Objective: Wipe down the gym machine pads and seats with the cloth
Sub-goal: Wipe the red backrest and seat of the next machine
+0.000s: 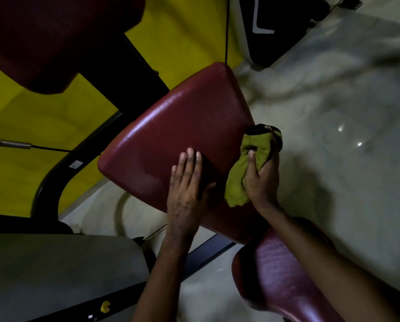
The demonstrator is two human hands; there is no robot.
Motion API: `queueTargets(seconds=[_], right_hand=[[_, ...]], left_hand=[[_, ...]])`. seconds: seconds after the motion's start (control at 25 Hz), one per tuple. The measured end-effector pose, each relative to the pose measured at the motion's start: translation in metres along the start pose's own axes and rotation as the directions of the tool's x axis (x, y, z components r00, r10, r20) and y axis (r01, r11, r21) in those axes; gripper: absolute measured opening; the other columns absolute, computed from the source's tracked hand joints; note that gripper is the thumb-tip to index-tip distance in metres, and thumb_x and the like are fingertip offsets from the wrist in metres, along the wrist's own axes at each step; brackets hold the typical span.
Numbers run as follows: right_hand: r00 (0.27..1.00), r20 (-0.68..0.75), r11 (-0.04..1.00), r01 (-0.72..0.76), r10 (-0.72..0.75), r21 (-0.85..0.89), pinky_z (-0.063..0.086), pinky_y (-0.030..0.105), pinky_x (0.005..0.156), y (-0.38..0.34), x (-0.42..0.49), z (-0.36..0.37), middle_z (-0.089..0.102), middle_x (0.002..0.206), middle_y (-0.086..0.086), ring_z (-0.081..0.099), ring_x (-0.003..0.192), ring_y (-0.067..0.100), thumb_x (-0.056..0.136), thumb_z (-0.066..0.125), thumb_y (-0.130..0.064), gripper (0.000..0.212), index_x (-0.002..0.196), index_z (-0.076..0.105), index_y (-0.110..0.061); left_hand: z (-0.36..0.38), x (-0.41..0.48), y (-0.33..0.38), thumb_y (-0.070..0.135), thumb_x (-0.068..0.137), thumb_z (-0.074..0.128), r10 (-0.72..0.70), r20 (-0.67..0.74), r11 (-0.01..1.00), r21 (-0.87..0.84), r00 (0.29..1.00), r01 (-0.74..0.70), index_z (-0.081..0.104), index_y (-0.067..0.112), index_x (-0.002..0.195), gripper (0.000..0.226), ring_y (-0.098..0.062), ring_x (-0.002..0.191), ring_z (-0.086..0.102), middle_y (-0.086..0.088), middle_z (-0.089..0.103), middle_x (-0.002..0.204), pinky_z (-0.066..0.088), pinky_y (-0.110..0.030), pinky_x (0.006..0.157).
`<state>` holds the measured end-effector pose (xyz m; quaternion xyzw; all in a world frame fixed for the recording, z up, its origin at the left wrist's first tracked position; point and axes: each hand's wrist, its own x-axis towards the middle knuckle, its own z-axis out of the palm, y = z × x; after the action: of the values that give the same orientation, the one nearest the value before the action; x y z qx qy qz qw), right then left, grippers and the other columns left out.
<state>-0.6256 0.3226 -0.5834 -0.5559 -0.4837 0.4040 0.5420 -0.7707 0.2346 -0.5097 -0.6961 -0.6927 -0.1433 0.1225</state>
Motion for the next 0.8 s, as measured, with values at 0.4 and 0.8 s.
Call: queueTargets(seconds=[0.4,0.8], right_hand=[[0.934,0.075,0.933,-0.341,0.350,-0.114,0.041,0.043,0.106,0.085,-0.036,-0.022,0.057,0.133,0.012,0.055,0.122,0.030,0.093,0.040,-0.040,0.054,0.138,0.047,-0.011],[0.792,-0.004,0.784,-0.605,0.611,-0.138,0.036,0.022,0.091,0.123,-0.030,-0.022,0.056,0.127,0.016,0.055,0.119,0.034,0.097,0.045,-0.005,0.033,0.129,0.048,0.002]], left_hand=[[0.028,-0.017,0.024,0.022,0.098,0.061,-0.048,0.018,0.997,0.056,0.999,0.047,0.020,0.010,0.155,0.071,-0.015,0.152,0.001,-0.005,0.011,0.163,0.006,-0.036,0.124],[0.061,-0.058,0.018,0.009,0.093,0.065,-0.061,0.051,0.993,0.105,0.997,0.055,0.016,0.014,0.156,0.080,-0.014,0.152,0.001,0.006,-0.008,0.165,0.001,-0.036,0.123]])
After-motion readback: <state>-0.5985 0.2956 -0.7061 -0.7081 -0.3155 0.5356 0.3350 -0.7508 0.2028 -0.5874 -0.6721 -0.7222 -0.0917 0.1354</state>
